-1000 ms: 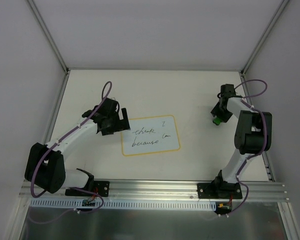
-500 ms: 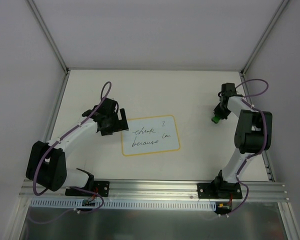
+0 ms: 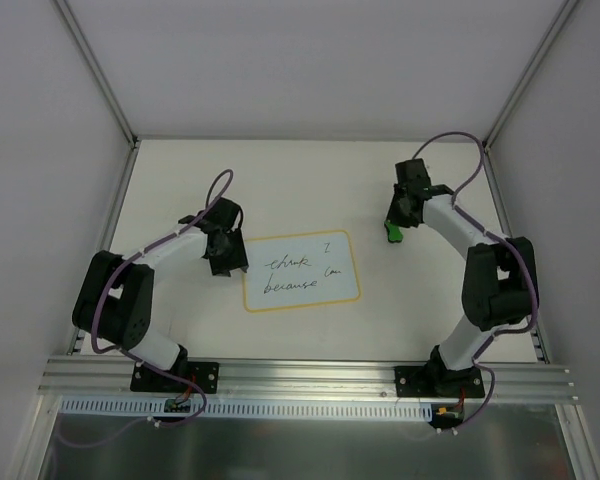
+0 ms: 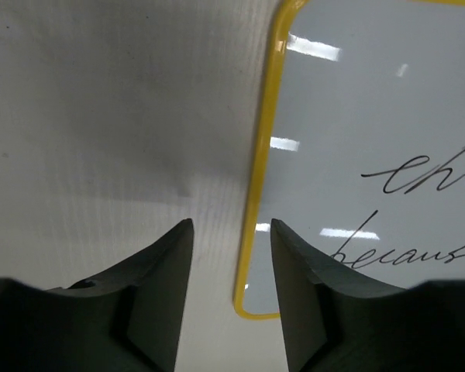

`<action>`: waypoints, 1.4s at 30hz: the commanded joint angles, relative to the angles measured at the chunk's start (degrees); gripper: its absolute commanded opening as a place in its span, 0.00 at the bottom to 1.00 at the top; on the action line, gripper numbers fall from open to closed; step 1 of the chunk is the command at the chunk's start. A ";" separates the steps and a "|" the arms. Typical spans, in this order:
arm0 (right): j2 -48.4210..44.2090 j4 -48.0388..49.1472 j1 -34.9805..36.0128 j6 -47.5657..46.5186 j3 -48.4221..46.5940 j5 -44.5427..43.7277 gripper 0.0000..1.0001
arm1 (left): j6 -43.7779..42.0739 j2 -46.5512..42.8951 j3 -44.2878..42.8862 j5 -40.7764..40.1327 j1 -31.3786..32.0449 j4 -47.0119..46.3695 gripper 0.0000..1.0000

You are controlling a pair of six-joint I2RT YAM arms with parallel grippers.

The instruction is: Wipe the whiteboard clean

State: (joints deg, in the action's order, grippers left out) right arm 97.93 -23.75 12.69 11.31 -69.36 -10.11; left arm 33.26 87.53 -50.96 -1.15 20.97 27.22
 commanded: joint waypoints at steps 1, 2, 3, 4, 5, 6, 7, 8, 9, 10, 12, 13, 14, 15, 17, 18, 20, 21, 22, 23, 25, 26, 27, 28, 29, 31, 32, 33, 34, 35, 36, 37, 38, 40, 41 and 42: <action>-4.76 -0.42 7.16 -2.52 0.19 -1.14 0.00 | -0.38 2.38 -2.83 -2.19 -0.84 -0.68 0.41; -4.77 -0.42 8.48 -2.35 0.19 -1.92 0.00 | -0.30 3.52 -3.44 -2.11 -0.84 -0.77 0.38; -4.50 -0.42 11.10 -2.00 0.11 -2.45 0.00 | -0.30 4.05 -3.71 -2.19 -0.84 -0.94 0.36; -4.24 -0.42 12.35 -1.56 -0.16 -2.55 0.00 | -0.30 4.58 -3.88 -2.11 -0.84 -1.03 0.34; -3.80 -0.42 13.32 -1.38 -0.51 -2.46 0.00 | -0.30 5.28 -4.15 -2.37 -0.84 -1.12 0.32; -3.02 -0.42 15.07 -1.21 -0.60 -2.63 0.00 | -0.30 5.55 -4.50 -2.54 -0.84 -1.03 0.31; -2.75 -0.42 15.78 -0.94 -0.68 -2.81 0.00 | -0.38 5.81 -4.59 -2.72 -0.84 -1.21 0.30; -2.40 -0.42 16.31 -0.68 -1.03 -3.16 0.00 | -0.47 6.34 -4.67 -2.72 -0.93 -1.29 0.29; -2.13 -0.42 16.75 -0.33 -1.04 -3.68 0.00 | -0.47 6.52 -4.76 -2.63 -0.93 -1.30 0.29; -1.78 -0.34 16.76 -0.32 -0.95 -4.39 0.04 | -0.47 6.60 -4.76 -2.46 -0.93 -1.30 0.30; -1.52 -0.42 15.97 -1.98 -1.12 -7.11 0.16 | -0.30 6.69 -4.68 -2.37 -0.93 -1.30 0.36; -1.51 -0.34 15.53 -3.21 -1.30 -7.81 0.28 | -0.38 6.52 -4.50 -2.37 -0.93 -1.38 0.37; -1.51 -0.42 14.83 -5.66 -1.56 -8.17 0.37 | -0.30 5.99 -4.33 -2.37 -0.93 -1.30 0.37; -1.34 -0.34 13.26 -7.08 -2.17 -8.17 0.45 | -0.47 5.64 -4.15 -2.37 -0.93 -1.30 0.39; -0.81 -0.33 11.40 -9.72 -2.79 -8.17 0.62 | -0.56 4.33 -3.89 -2.46 -0.93 -1.30 0.43; -0.46 -0.33 9.31 -11.82 -3.06 -7.82 0.66 | -0.65 3.88 -3.54 -2.54 -0.93 -1.30 0.46; 0.50 -0.51 7.19 -13.68 -4.20 -4.85 0.69 | -0.74 2.48 -3.36 -2.46 -0.93 -1.30 0.53; 1.81 -0.60 5.17 -13.94 -4.55 -3.88 0.70 | -0.91 2.13 -3.18 -2.37 -0.93 -1.30 0.55; 2.70 -1.29 4.37 -14.56 -5.68 -3.00 0.70 | -1.00 1.69 -3.18 -2.37 -0.93 -1.30 0.57; 3.57 -1.65 3.58 -14.91 -6.30 -0.72 0.70 | -1.09 0.99 -3.01 -2.37 -0.93 -1.30 0.57; 6.65 -2.88 2.17 -15.35 -7.71 0.87 0.69 | -1.26 0.37 -2.83 -2.28 -0.93 -1.21 0.58; 7.53 -3.06 1.90 -15.61 -8.85 2.53 0.68 | -1.35 -0.42 -2.74 -2.02 -0.93 -1.21 0.59; 9.19 -3.23 1.73 -15.70 -9.29 3.25 0.67 | -1.44 -0.69 -2.57 -2.02 -0.93 -1.21 0.59; 9.90 -3.50 1.81 -15.88 -9.82 3.86 0.66 | -1.53 -1.13 -2.39 -1.93 -0.93 -1.21 0.59; 10.52 -3.59 1.73 -15.71 -10.52 4.83 0.66 | -1.61 -1.48 -2.22 -1.93 -0.93 -1.21 0.60; 12.01 -3.50 1.73 -15.18 -10.88 4.75 0.63 | -2.05 -2.53 -1.86 -1.84 -0.93 -1.21 0.60; 12.37 -3.59 1.73 -14.74 -11.06 4.23 0.62 | -2.14 -3.06 -1.69 -1.84 -0.93 -1.21 0.60; 12.72 -3.59 1.64 -14.30 -11.06 3.96 0.61 | -2.23 -3.24 -1.69 -1.75 -0.93 -1.21 0.60; 12.99 -3.50 1.55 -13.95 -10.97 3.96 0.58 | -2.32 -3.41 -1.51 -1.67 -0.93 -1.12 0.60; 13.42 -3.59 1.55 -13.69 -10.97 3.87 0.57 | -2.23 -3.76 -1.42 -1.49 -0.93 -1.12 0.60; 13.60 -3.50 1.46 -13.34 -10.88 3.69 0.57 | -2.14 -3.94 -1.25 -1.40 -0.93 -1.12 0.60; 13.78 -3.59 1.55 -13.33 -10.88 3.61 0.54 | -2.14 -4.12 -1.25 -1.40 -0.93 -1.12 0.60; 13.87 -3.50 1.55 -13.25 -10.71 3.26 0.52 | -2.23 -4.20 -1.07 -1.31 -0.93 -1.12 0.60; 13.87 -3.59 1.55 -13.42 -10.44 2.64 0.47 | -2.23 -4.21 -1.07 -1.31 -0.93 -1.12 0.60; 13.78 -3.59 1.46 -13.42 -10.27 2.20 0.45 | -2.23 -4.12 -1.07 -1.23 -0.93 -1.03 0.60; 13.52 -3.50 1.55 -13.42 -10.09 2.11 0.44 | -2.23 -4.03 -1.07 -1.31 -0.93 -1.12 0.60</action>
State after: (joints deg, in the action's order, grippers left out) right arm 112.05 -26.44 14.22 -2.26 -77.87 -6.96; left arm 32.08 85.30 -52.56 -2.09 20.51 25.93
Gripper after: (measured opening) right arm 0.450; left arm 0.601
